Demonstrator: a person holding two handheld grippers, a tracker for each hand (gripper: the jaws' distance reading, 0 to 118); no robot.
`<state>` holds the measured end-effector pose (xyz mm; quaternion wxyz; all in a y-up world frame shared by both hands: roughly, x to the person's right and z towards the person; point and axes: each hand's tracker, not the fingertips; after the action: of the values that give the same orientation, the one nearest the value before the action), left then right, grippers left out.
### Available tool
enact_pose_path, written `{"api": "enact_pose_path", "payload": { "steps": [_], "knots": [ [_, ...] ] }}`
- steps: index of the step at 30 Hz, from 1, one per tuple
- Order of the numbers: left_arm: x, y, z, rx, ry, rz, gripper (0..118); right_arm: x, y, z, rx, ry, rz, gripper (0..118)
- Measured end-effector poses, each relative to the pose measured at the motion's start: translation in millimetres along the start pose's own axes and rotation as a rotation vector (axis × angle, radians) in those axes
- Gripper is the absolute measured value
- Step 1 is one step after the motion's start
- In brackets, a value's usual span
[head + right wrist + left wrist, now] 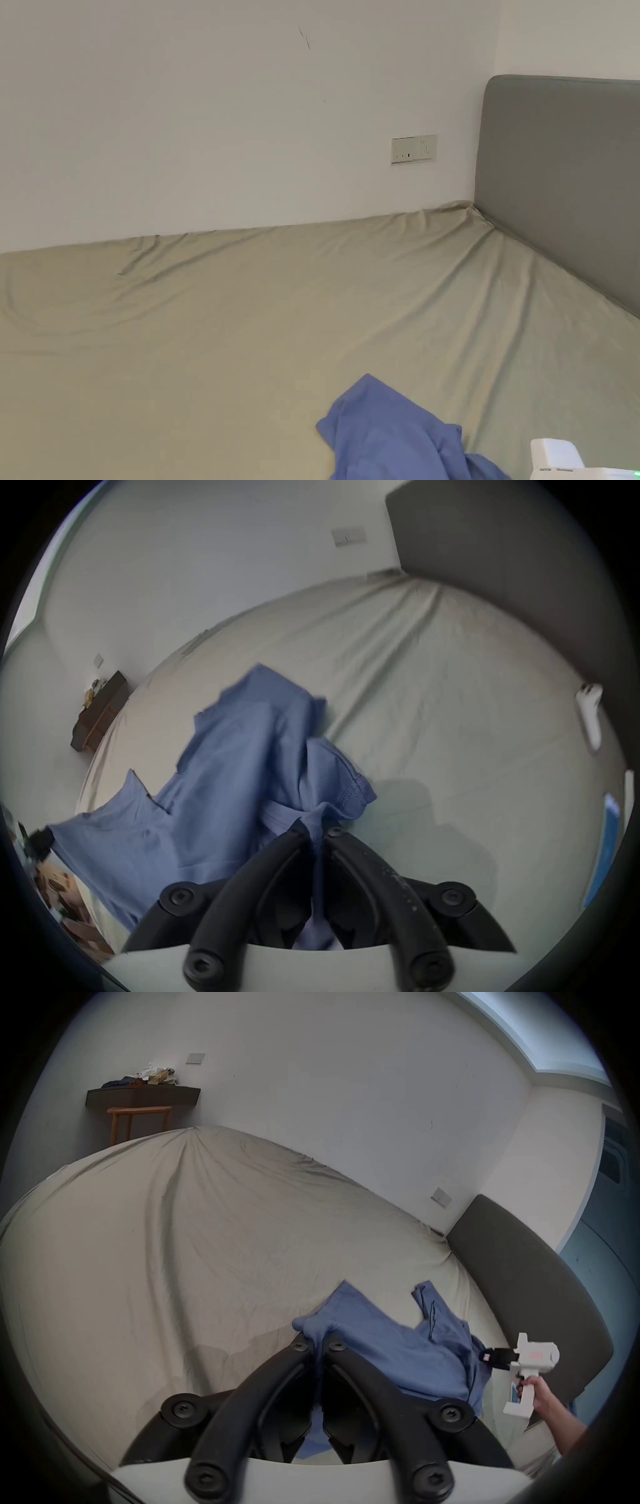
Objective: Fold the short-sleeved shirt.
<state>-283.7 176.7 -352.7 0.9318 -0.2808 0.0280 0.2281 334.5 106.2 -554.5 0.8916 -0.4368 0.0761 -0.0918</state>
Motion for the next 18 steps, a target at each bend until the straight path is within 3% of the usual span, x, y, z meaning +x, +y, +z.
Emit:
{"api": "enact_pose_path", "payload": {
  "steps": [2, 3, 5, 7, 9, 12, 14, 16, 18],
  "knots": [
    [0, 12, 10, 0.038, -0.011, 0.054, 2, 4, 6, 34, 0.101, 0.035, -0.008, 5],
    [-4, 20, 19, 0.078, -0.019, 0.096, 2, 13, 10, 54, 0.151, 0.075, -0.072, 5],
    [-10, 35, 37, 0.154, 0.012, 0.085, 2, -6, 6, 98, 0.233, 0.076, -0.173, 5],
    [-16, 50, 53, 0.191, 0.034, 0.073, 2, -12, 7, 135, 0.337, 0.09, -0.125, 5],
    [-17, 65, 68, 0.211, -0.011, 0.096, 2, -43, 8, 178, 0.413, 0.081, -0.079, 5],
    [10, 86, 75, 0.26, 0.03, -0.046, 2, -59, 30, 208, 0.501, 0.078, -0.043, 5],
    [27, 103, 69, 0.258, 0.036, -0.05, 2, -70, 46, 212, 0.492, 0.074, -0.069, 5],
    [27, 126, 53, 0.264, -0.044, 0.003, 2, -60, 70, 204, 0.486, 0.086, -0.151, 5],
    [33, 149, 28, 0.26, -0.023, -0.021, 2, -62, 94, 190, 0.488, 0.068, -0.145, 5]
  ]
}}
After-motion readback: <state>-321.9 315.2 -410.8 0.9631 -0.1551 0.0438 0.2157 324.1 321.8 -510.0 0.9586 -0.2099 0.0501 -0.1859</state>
